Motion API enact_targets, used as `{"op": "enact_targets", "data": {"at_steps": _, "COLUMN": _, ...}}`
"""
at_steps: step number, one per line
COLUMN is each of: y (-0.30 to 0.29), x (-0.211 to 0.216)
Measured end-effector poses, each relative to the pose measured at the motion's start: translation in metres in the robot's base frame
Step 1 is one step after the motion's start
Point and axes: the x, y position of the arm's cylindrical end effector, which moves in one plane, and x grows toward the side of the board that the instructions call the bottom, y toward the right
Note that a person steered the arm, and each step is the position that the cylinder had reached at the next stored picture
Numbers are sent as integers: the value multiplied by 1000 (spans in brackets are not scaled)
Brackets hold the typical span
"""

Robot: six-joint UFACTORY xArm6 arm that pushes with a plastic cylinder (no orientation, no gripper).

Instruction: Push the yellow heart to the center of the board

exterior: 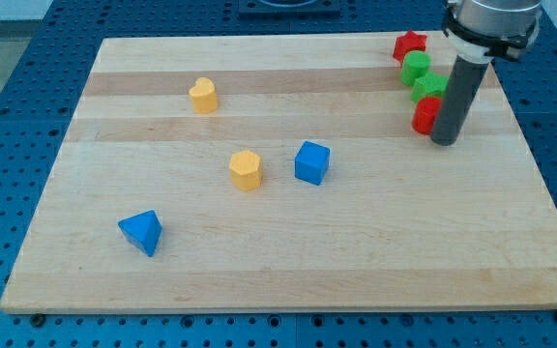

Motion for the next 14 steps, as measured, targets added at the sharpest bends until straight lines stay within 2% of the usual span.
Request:
{"op": "enact_targets", "data": {"at_steps": 1, "y": 41, "x": 0}}
{"op": "enact_targets", "data": {"at_steps": 2, "y": 52, "x": 2}}
{"op": "enact_targets", "data": {"at_steps": 3, "y": 16, "x": 35}}
{"op": "enact_targets", "data": {"at_steps": 4, "y": -47, "x": 35}}
{"op": "enact_targets", "data": {"at_steps": 5, "y": -128, "x": -7}}
{"op": "enact_targets", "data": {"at_steps": 6, "y": -207, "x": -71}}
{"op": "enact_targets", "data": {"at_steps": 7, "y": -259, "x": -136}}
{"op": "enact_targets", "data": {"at_steps": 8, "y": -334, "x": -162}}
{"op": "enact_targets", "data": {"at_steps": 9, "y": -379, "x": -135}}
{"op": "enact_targets", "data": {"at_steps": 11, "y": -346, "x": -82}}
{"op": "enact_targets", "data": {"at_steps": 13, "y": -314, "x": -91}}
{"op": "enact_targets", "data": {"at_steps": 14, "y": -279, "x": -86}}
